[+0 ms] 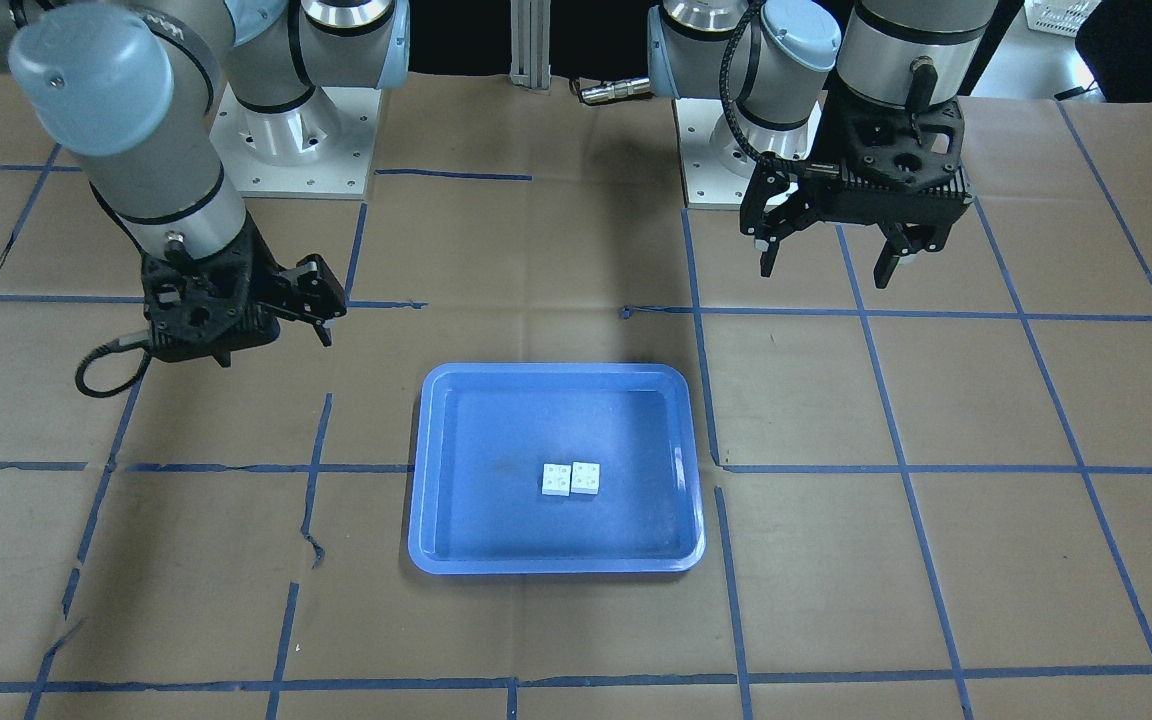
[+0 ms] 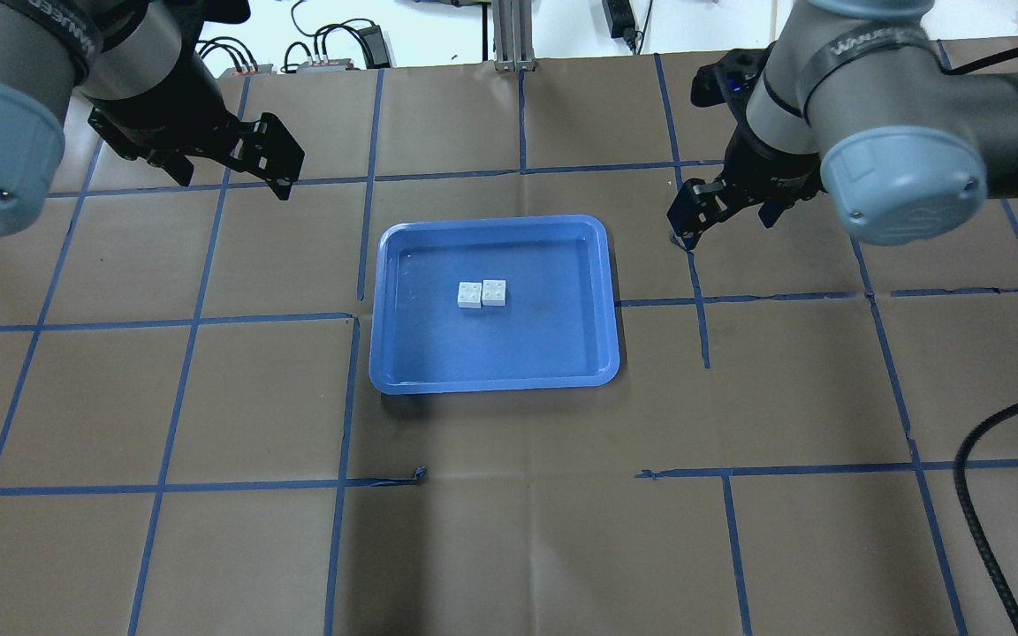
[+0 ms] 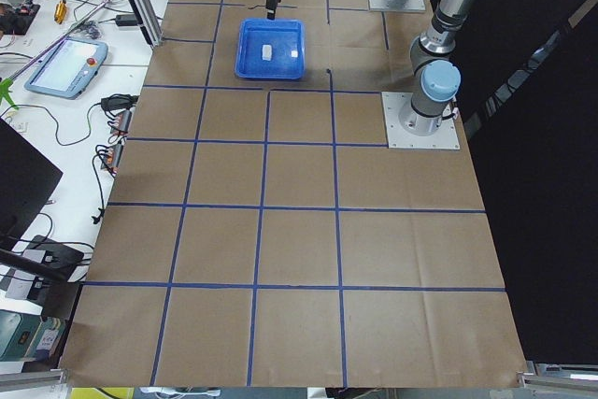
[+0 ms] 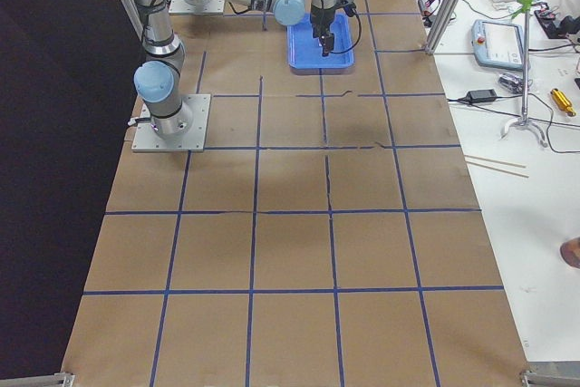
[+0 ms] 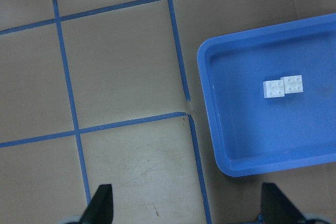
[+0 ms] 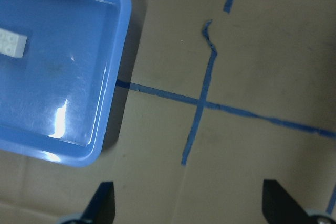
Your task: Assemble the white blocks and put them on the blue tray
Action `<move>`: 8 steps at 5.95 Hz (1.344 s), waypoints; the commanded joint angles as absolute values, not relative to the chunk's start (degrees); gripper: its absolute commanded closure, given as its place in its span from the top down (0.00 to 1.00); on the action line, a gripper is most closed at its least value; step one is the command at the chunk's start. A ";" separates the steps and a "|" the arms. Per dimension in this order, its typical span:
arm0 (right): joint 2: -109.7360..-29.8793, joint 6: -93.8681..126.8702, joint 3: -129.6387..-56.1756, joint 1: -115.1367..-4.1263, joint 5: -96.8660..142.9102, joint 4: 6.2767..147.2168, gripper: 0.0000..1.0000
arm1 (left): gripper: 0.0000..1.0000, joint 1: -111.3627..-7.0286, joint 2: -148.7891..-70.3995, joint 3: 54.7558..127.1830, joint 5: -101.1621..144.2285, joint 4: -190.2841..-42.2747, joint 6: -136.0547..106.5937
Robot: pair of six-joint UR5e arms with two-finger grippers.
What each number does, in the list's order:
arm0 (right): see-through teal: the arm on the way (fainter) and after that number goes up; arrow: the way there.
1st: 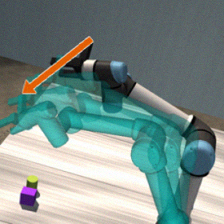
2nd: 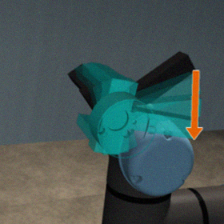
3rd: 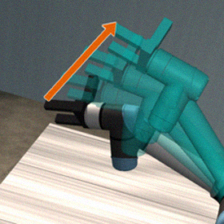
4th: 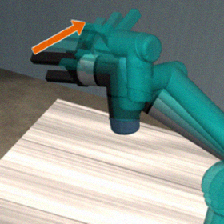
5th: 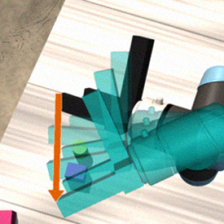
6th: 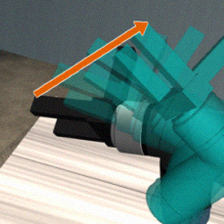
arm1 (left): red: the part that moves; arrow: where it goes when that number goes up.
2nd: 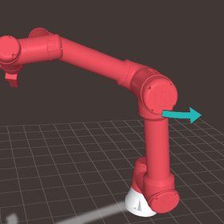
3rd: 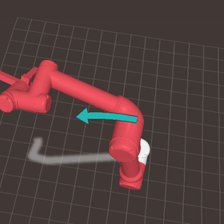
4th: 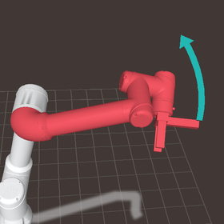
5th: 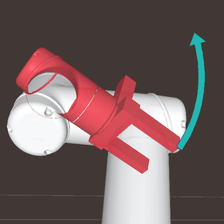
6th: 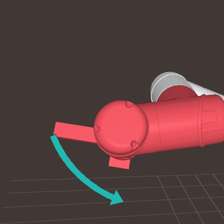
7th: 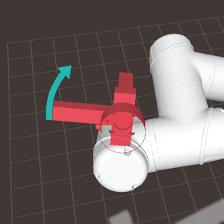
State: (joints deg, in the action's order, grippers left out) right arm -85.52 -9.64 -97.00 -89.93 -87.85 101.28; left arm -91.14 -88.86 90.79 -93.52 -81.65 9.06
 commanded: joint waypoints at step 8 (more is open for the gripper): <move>-87.71 5.98 -86.13 -90.79 -89.65 83.94 1.00 | 0.99 -91.05 -88.68 90.79 -93.43 -81.65 9.14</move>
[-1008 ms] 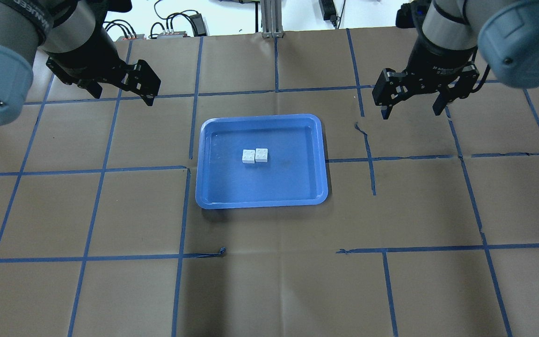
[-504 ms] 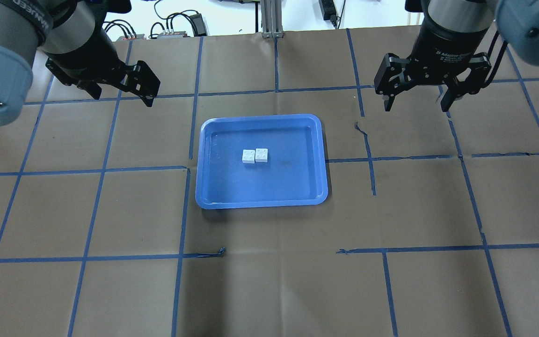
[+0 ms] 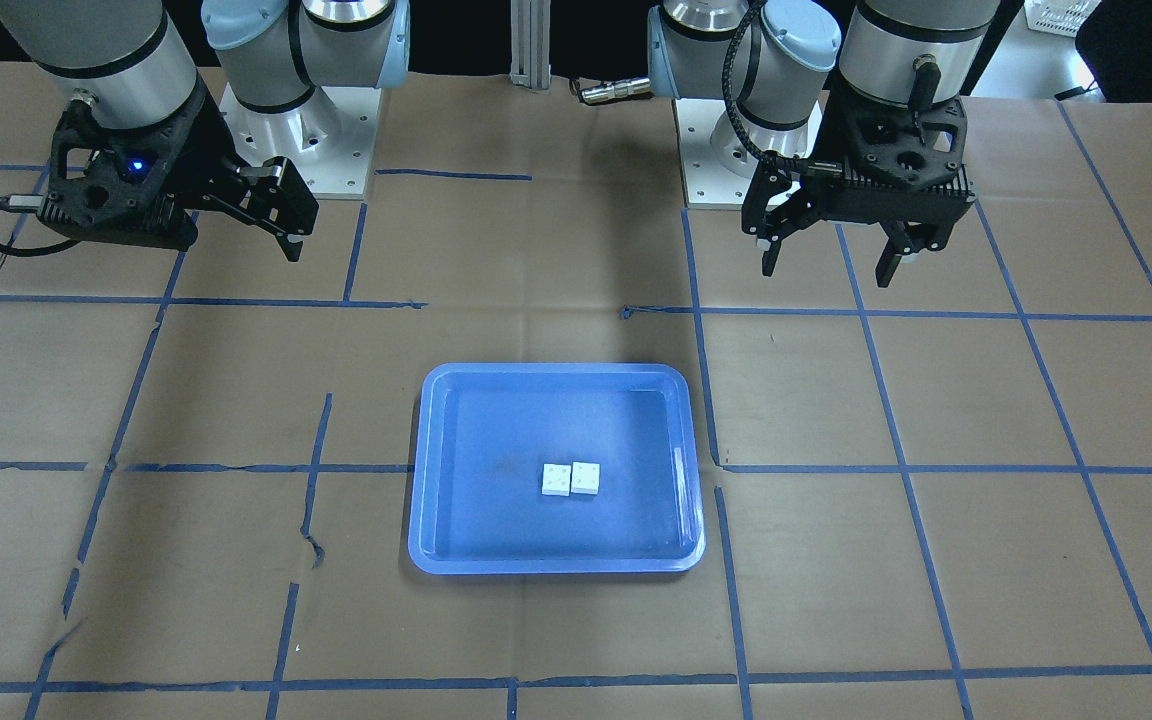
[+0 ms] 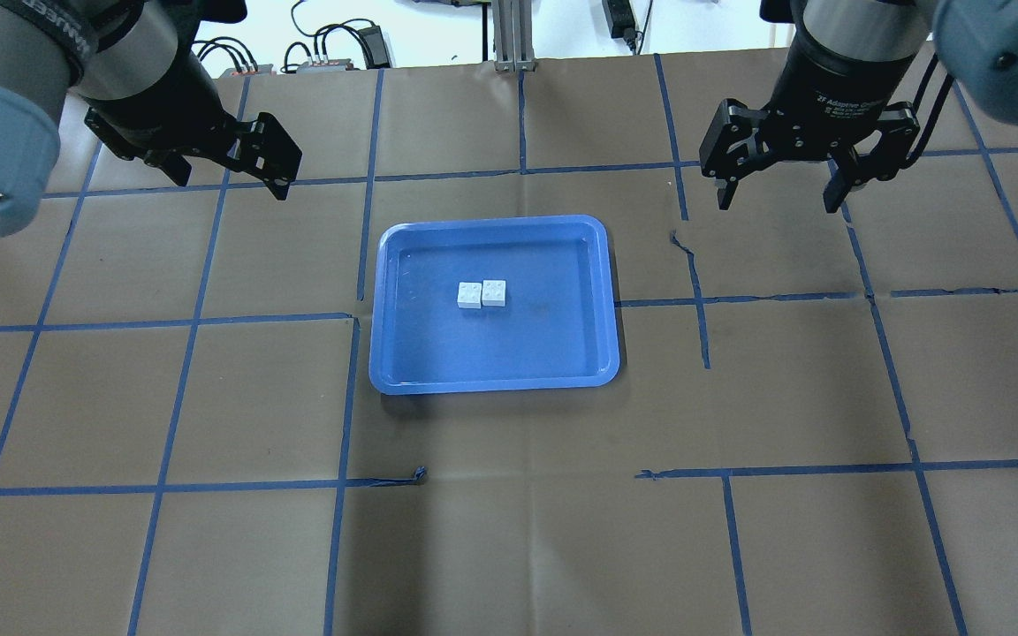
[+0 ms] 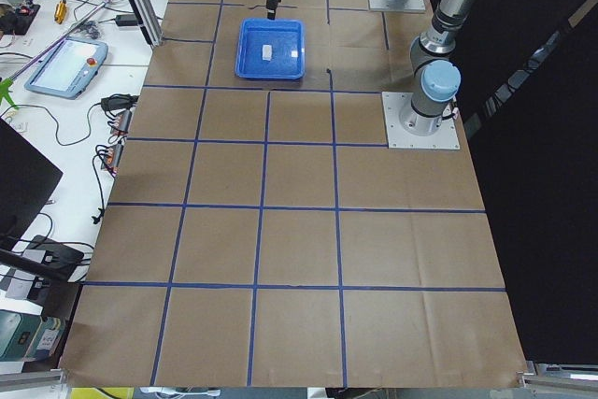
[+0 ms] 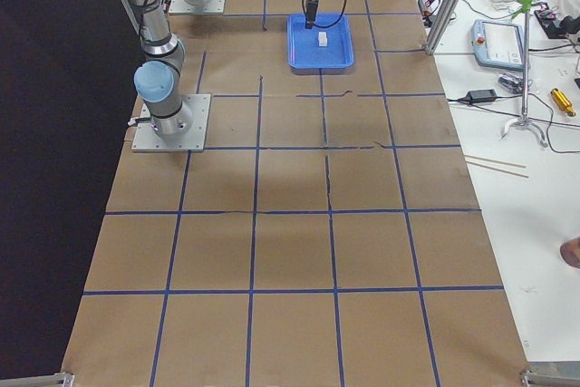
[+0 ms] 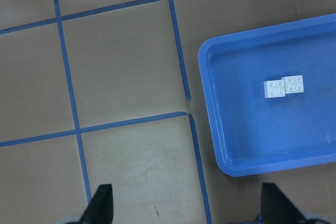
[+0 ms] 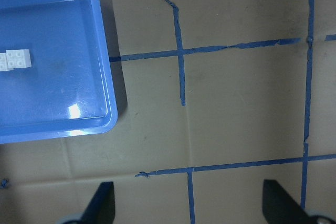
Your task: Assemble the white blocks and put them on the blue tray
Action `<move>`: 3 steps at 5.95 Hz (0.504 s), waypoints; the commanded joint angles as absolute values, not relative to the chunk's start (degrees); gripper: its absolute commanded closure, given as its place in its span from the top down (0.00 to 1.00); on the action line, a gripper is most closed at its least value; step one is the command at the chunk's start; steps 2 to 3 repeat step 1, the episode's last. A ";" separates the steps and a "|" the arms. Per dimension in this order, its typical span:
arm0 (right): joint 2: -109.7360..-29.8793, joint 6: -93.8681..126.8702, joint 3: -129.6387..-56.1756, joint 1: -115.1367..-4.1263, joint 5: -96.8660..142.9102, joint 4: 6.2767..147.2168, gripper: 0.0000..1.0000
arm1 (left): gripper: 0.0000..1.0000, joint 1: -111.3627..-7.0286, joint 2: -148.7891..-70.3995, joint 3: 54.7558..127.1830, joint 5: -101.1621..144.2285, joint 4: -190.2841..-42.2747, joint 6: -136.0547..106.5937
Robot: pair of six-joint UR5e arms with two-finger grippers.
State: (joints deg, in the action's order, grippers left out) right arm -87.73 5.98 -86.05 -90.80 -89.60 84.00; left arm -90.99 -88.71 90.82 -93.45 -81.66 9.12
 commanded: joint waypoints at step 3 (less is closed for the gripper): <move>-87.71 5.98 -86.39 -90.79 -89.74 83.85 1.00 | 0.99 -91.05 -88.68 90.79 -93.43 -81.65 9.23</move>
